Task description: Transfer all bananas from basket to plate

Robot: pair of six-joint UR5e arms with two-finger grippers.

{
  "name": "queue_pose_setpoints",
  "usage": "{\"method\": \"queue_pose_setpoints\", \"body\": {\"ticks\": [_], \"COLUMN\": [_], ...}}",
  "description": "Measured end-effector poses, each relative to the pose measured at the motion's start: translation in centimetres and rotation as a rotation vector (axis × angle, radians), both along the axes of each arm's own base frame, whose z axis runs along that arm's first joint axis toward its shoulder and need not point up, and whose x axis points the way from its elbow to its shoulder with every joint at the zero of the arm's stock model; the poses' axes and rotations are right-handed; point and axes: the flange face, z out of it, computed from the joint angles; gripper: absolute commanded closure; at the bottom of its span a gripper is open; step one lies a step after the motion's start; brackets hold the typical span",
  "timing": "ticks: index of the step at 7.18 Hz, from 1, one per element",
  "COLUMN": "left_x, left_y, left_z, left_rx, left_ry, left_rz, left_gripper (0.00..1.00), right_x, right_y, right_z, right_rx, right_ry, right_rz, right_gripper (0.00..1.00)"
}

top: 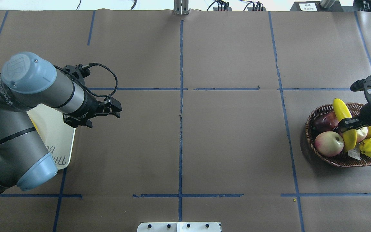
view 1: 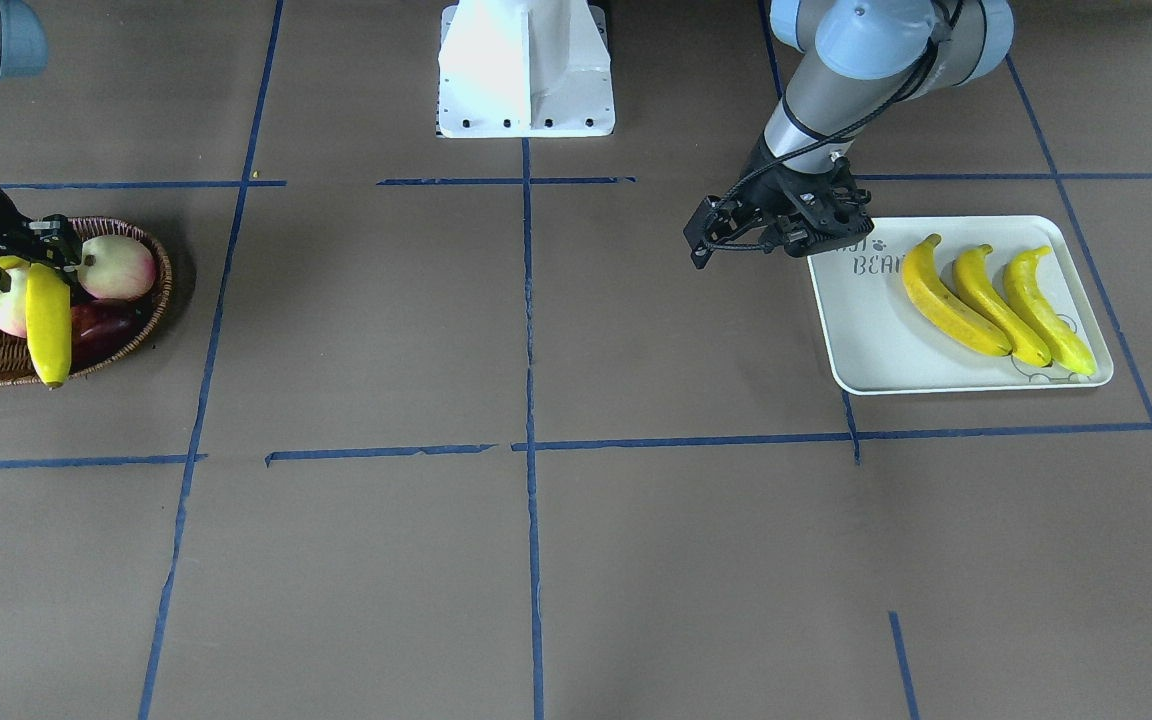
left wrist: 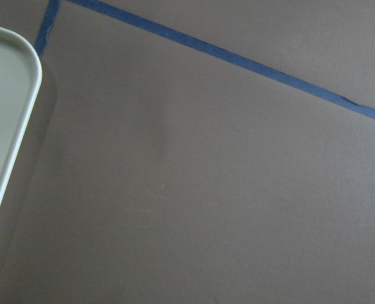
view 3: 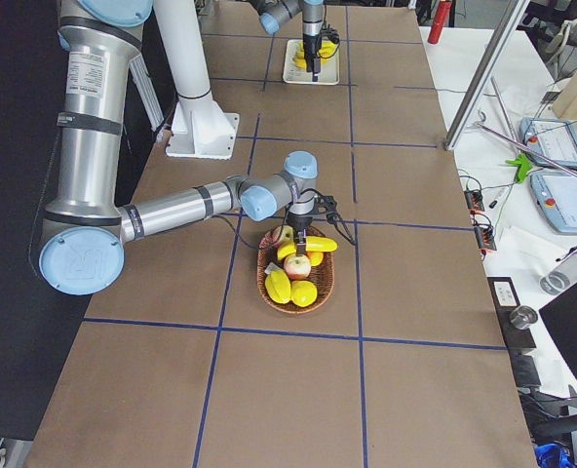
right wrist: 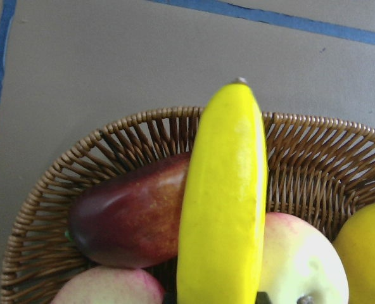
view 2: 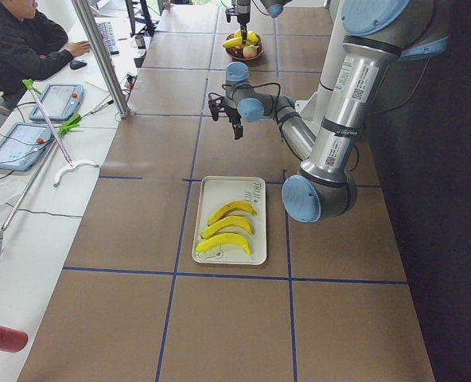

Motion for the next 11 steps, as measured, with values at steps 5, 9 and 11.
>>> {"method": "queue_pose_setpoints", "body": {"ticks": [5,9,11], "left_x": [0.3,1.1,1.6], "left_y": [0.1,-0.5,-1.1], "left_z": [-0.4,-5.1,-6.3], "left_rx": [0.009,-0.007,-0.031], "left_ry": [0.01,0.165,0.416], "left_rz": [0.001,-0.095,-0.185], "left_gripper": [0.0,0.0,0.0], "right_x": [9.7,6.6,-1.9], "right_y": [-0.3,-5.2,-4.5], "right_z": [-7.0,-21.6,-30.5], "right_rx": [0.017,0.009,-0.021], "right_ry": [-0.246,-0.501,-0.551], "right_rz": [0.08,0.128,0.205], "right_gripper": [1.0,0.99,0.99]}}
